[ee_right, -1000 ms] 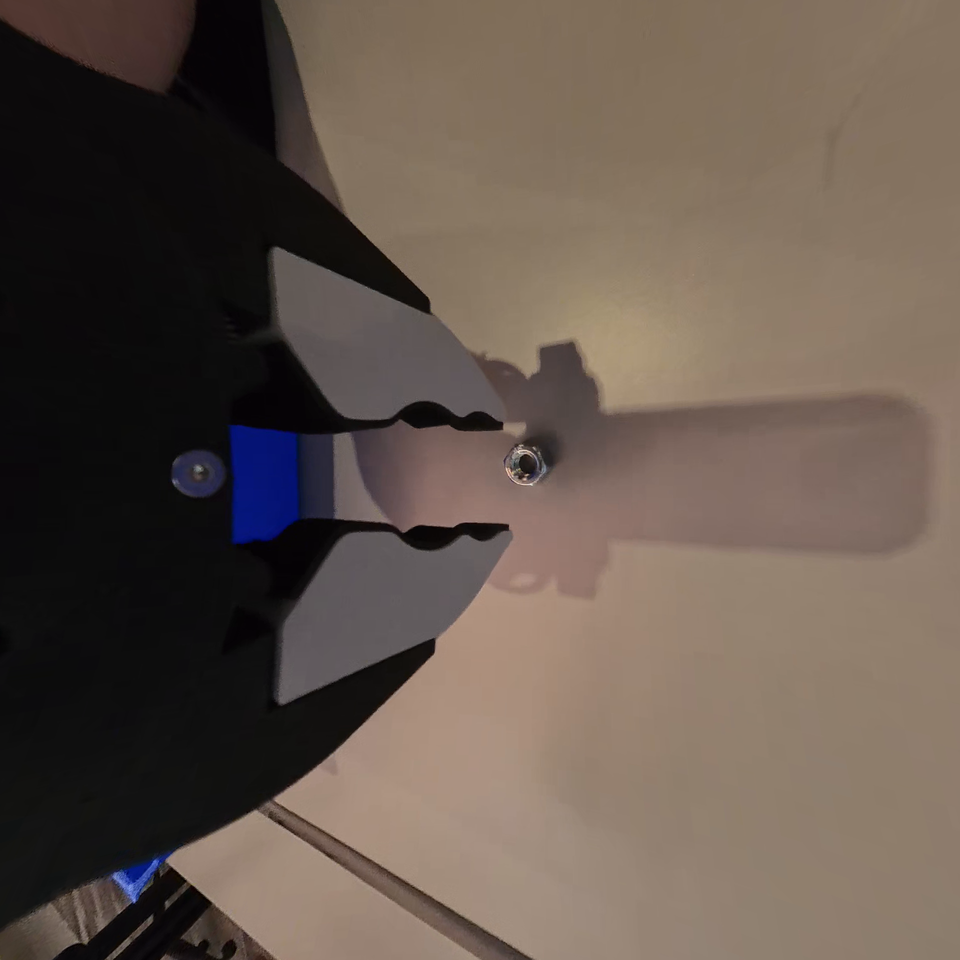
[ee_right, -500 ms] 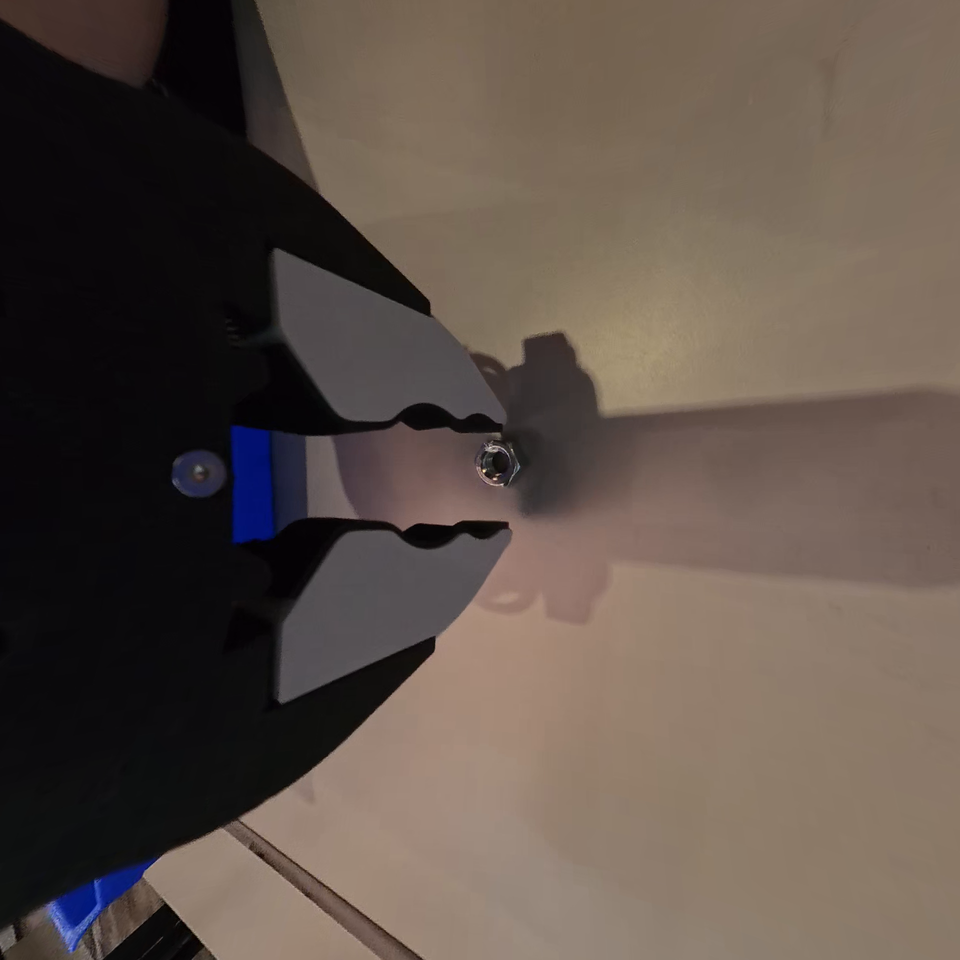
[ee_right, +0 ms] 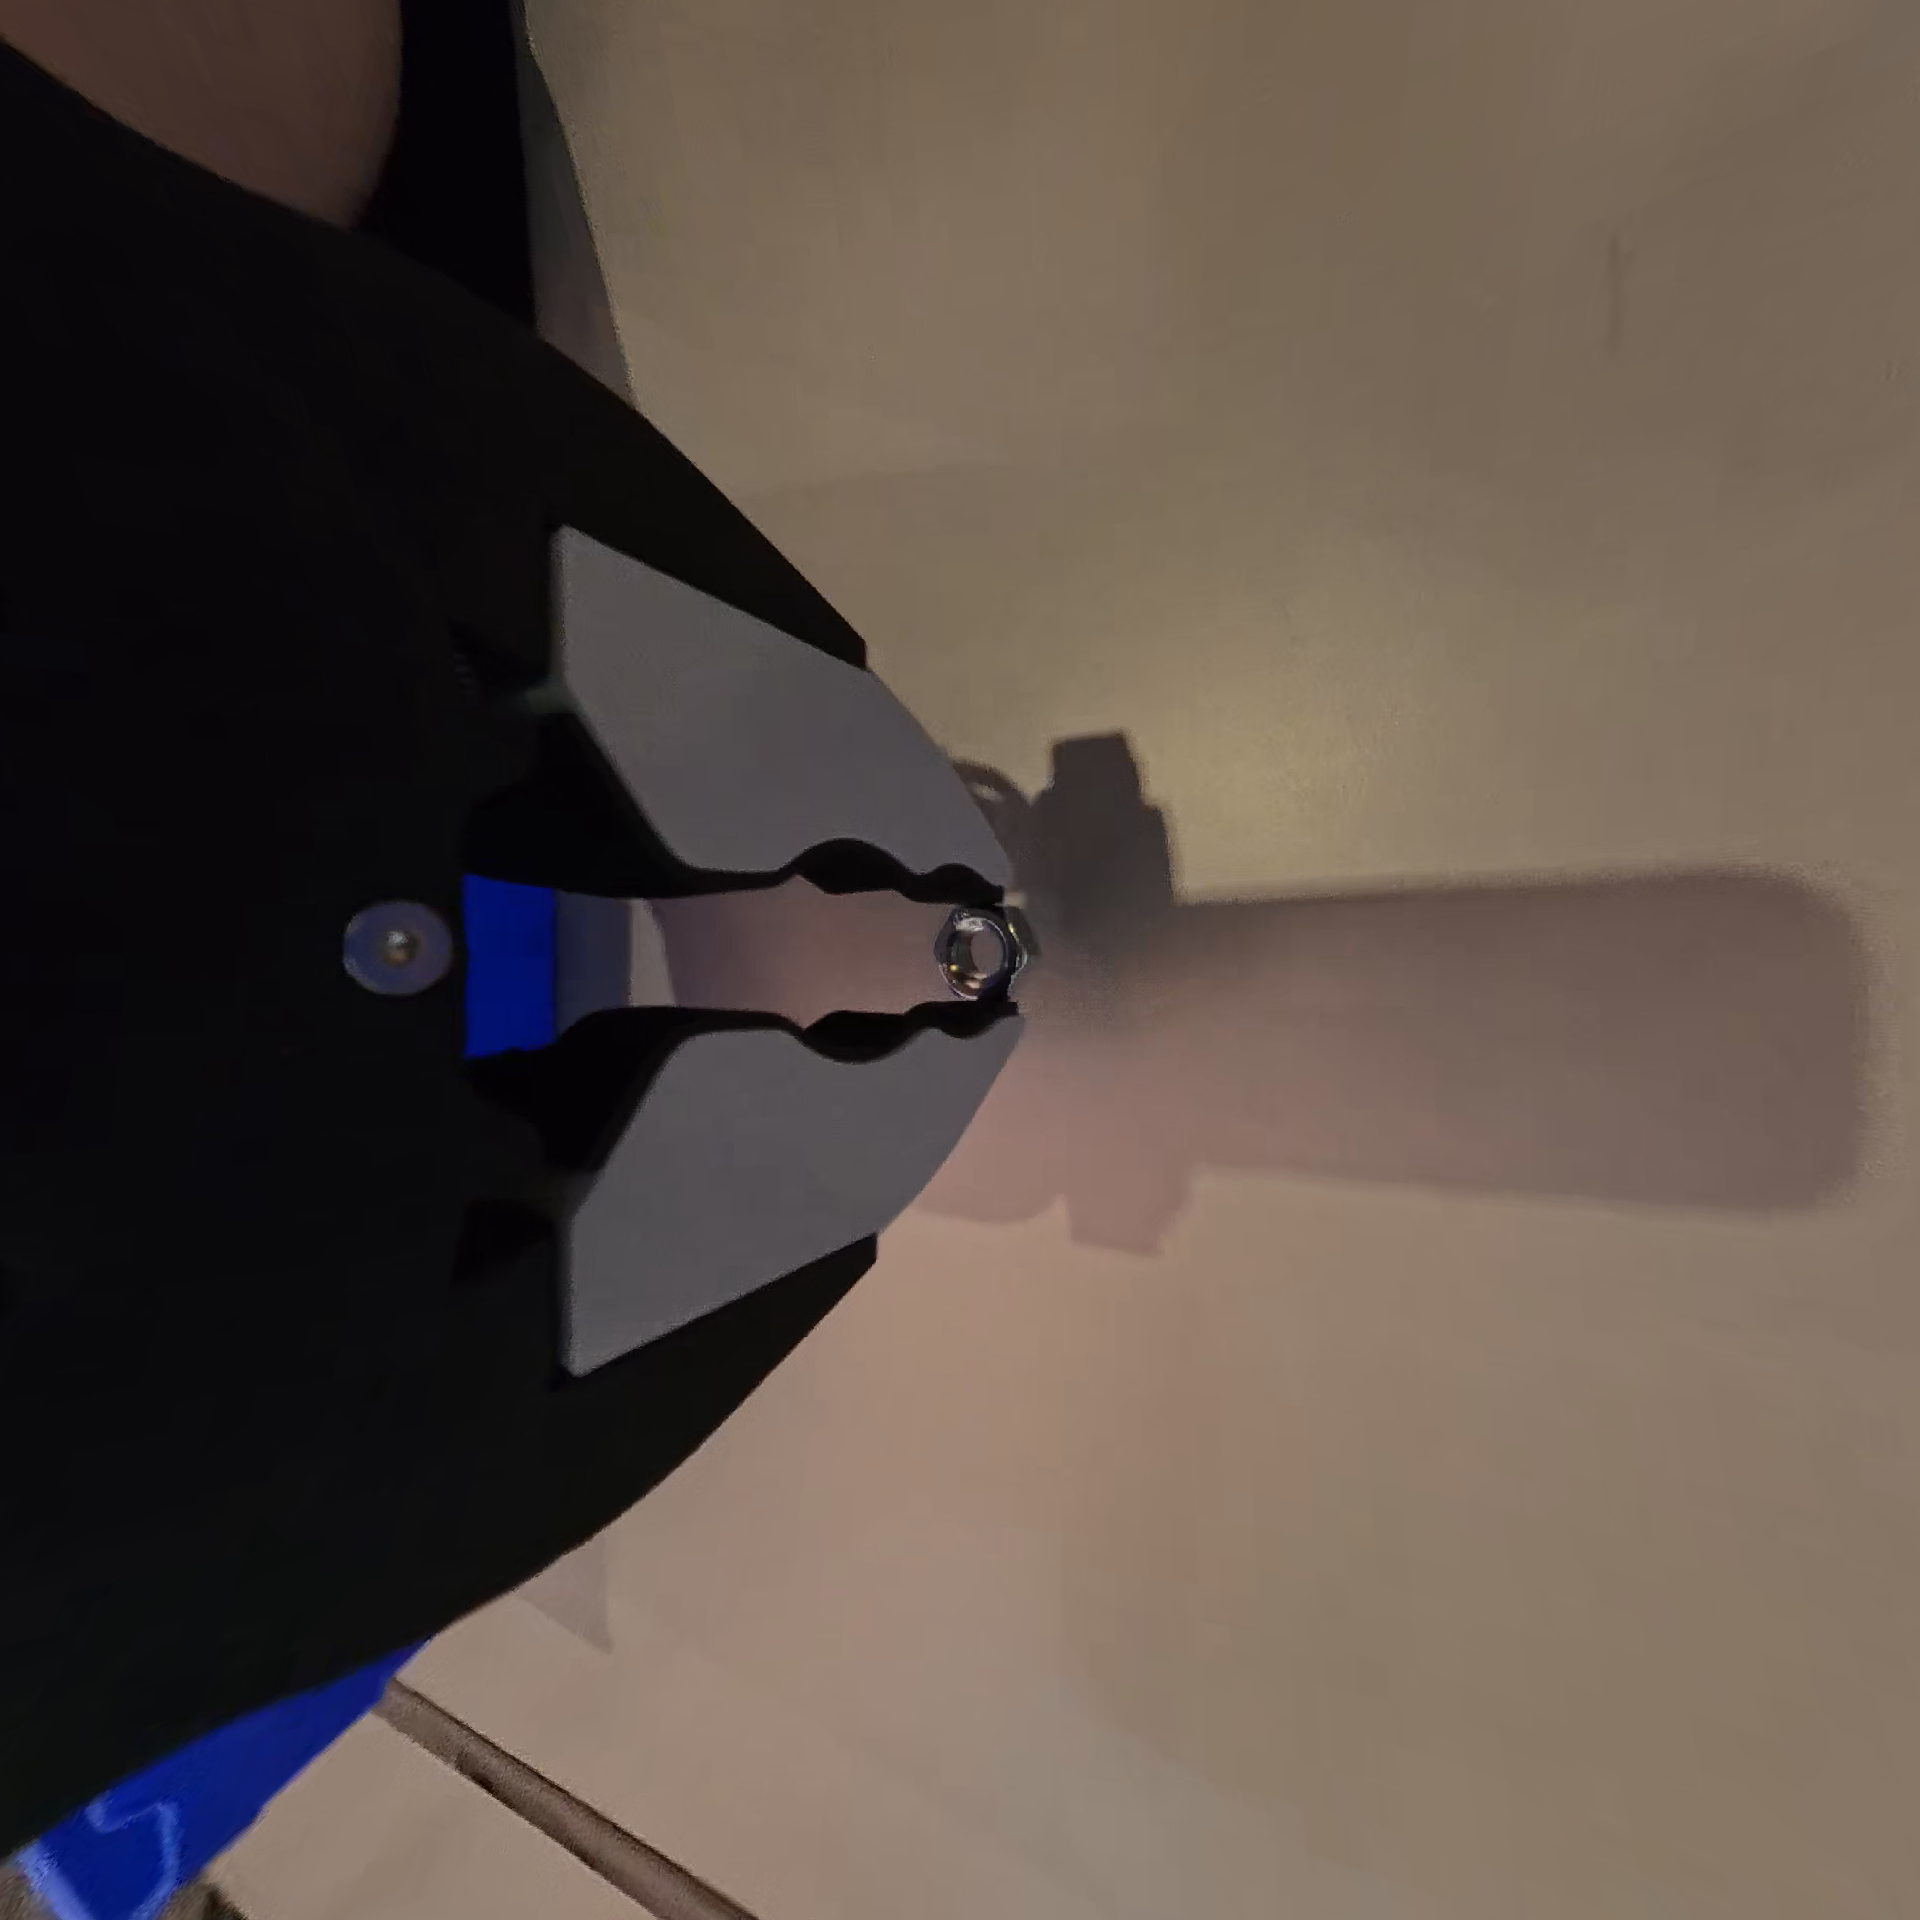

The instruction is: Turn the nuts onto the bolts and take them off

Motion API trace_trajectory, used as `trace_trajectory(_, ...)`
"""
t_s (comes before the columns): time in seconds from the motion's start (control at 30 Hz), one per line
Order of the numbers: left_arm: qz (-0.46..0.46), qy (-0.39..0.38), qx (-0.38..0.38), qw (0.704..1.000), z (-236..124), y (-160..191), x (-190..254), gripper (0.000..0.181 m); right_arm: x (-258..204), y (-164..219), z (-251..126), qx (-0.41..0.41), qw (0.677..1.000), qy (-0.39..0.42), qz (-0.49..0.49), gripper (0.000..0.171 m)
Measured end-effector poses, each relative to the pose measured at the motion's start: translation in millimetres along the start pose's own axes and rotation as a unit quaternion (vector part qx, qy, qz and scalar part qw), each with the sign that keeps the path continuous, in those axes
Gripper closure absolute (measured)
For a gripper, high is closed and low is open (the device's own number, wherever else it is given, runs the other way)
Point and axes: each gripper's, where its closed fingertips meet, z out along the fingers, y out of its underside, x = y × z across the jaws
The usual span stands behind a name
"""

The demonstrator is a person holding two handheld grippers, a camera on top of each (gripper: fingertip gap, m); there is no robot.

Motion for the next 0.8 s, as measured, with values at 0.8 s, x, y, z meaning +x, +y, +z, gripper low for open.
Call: trace_trajectory(0.8, 0.145, 0.079, -0.193, 0.967, 74, 85, 25, 0.172, -29, -64, -173, 0.379, 0.915, 0.091, -0.103, 0.153)
